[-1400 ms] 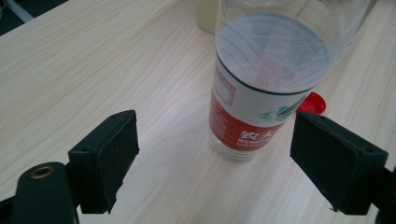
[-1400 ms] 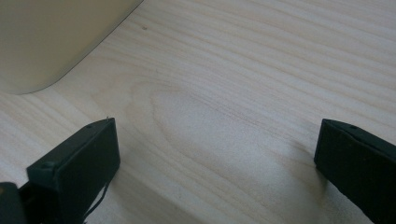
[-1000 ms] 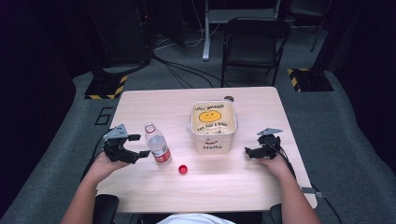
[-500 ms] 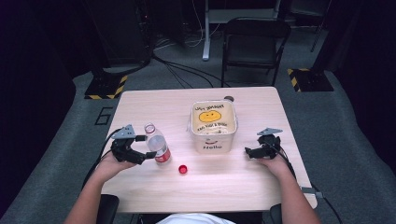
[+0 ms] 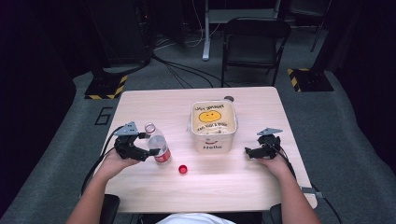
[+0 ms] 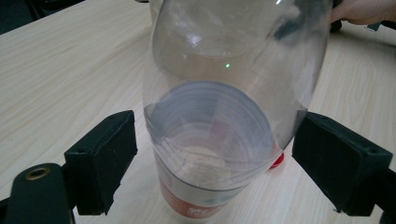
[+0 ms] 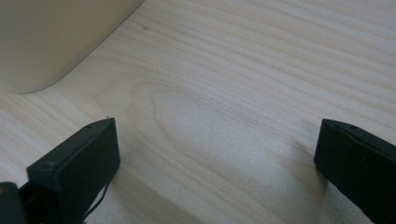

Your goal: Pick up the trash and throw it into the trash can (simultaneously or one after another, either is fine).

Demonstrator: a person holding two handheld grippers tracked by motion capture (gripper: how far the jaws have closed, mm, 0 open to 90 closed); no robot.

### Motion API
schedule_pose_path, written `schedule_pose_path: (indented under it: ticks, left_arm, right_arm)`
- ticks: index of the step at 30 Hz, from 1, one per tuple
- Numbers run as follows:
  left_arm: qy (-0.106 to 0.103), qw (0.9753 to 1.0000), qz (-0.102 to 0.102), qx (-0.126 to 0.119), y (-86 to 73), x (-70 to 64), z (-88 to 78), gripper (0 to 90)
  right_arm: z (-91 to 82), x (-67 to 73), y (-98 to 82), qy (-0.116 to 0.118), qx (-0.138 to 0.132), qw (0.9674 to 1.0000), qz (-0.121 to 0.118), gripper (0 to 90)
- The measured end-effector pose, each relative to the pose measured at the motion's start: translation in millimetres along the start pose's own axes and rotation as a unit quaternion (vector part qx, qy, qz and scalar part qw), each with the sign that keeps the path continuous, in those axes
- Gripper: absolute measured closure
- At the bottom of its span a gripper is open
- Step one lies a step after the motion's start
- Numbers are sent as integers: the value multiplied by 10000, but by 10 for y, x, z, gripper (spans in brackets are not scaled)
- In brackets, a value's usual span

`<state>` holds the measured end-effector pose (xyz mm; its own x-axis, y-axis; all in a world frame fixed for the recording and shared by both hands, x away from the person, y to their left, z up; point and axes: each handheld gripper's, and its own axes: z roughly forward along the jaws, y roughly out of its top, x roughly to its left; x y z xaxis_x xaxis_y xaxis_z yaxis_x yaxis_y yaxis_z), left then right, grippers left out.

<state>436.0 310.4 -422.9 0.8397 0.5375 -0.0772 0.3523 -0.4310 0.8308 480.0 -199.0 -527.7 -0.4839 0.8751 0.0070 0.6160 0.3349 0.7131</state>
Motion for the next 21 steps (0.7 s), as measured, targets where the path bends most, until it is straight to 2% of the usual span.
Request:
schedule_pose_path:
  ticks: [10,11,12,13,17,20,21]
  left_arm:
    - [33,10000,-64,24,-5,14,74,186]
    - [7,10000,-42,39,-5,17,75,186]
    - [-34,10000,38,53,-4,13,74,240]
    - [-26,10000,49,52,-3,6,74,248]
    - [65,9999,106,72,3,-8,52,259]
    - [45,9999,93,87,9,-26,38,260]
    - [48,9998,149,147,32,-44,15,260]
  right_arm:
    - [2,-1,1,-10,-1,10000,-15,0]
    - [3,-2,1,3,-2,10000,-15,0]
    - [3,-2,1,3,-4,10000,-17,0]
    - [2,-3,1,5,-1,10000,-22,0]
    - [1,-3,1,14,3,10000,-13,0]
    - [2,-4,0,8,-3,10000,-16,0]
    - [0,-3,1,3,4,10000,-16,0]
